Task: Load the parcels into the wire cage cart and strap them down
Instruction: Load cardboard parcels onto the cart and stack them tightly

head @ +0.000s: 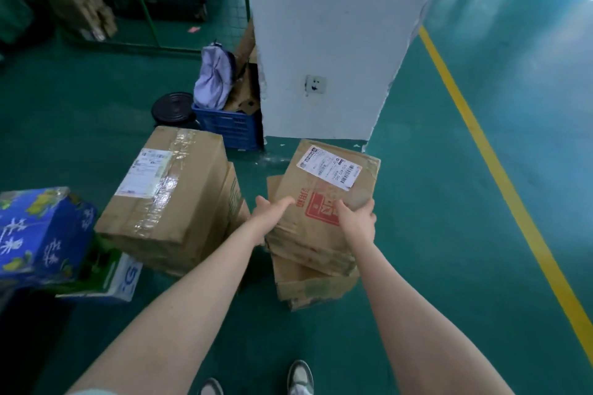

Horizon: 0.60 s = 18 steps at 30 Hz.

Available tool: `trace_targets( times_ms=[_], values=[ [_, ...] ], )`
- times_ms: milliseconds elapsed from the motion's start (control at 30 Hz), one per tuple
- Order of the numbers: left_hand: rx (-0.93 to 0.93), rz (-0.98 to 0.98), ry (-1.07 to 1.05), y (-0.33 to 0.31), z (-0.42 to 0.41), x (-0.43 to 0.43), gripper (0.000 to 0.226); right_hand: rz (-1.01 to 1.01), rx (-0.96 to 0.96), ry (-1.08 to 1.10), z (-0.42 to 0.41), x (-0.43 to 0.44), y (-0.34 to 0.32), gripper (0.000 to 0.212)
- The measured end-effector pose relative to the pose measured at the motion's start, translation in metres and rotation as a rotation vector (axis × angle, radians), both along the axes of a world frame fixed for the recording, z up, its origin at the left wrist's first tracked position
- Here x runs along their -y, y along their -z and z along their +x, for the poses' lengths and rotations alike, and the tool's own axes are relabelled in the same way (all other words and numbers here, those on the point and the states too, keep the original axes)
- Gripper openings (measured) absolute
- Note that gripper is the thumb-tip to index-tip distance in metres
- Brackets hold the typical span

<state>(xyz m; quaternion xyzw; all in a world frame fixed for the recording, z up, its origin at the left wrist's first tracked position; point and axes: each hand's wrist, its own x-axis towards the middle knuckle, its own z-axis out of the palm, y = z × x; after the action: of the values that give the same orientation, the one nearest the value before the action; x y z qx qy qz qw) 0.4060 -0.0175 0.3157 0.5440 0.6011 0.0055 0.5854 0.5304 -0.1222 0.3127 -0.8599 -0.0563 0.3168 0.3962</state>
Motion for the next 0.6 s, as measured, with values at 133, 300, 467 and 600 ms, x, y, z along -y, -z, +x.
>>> trace_targets(
  times_ms=[133,300,467,600],
  values=[
    [0.083,0.163,-0.078,-0.003,-0.008,0.007,0.066,0.0,0.093,-0.071,-0.004,-0.004,-0.014,0.085],
    [0.178,0.396,-0.243,-0.044,-0.033,-0.018,0.049,0.105,0.178,-0.192,-0.019,-0.048,-0.053,0.085],
    [0.203,0.538,-0.366,-0.089,-0.08,-0.05,0.038,0.196,0.192,-0.322,-0.054,-0.106,-0.089,0.081],
    [0.095,0.667,-0.477,-0.114,-0.124,-0.071,0.037,0.277,0.17,-0.444,-0.094,-0.143,-0.103,0.079]
  ],
)
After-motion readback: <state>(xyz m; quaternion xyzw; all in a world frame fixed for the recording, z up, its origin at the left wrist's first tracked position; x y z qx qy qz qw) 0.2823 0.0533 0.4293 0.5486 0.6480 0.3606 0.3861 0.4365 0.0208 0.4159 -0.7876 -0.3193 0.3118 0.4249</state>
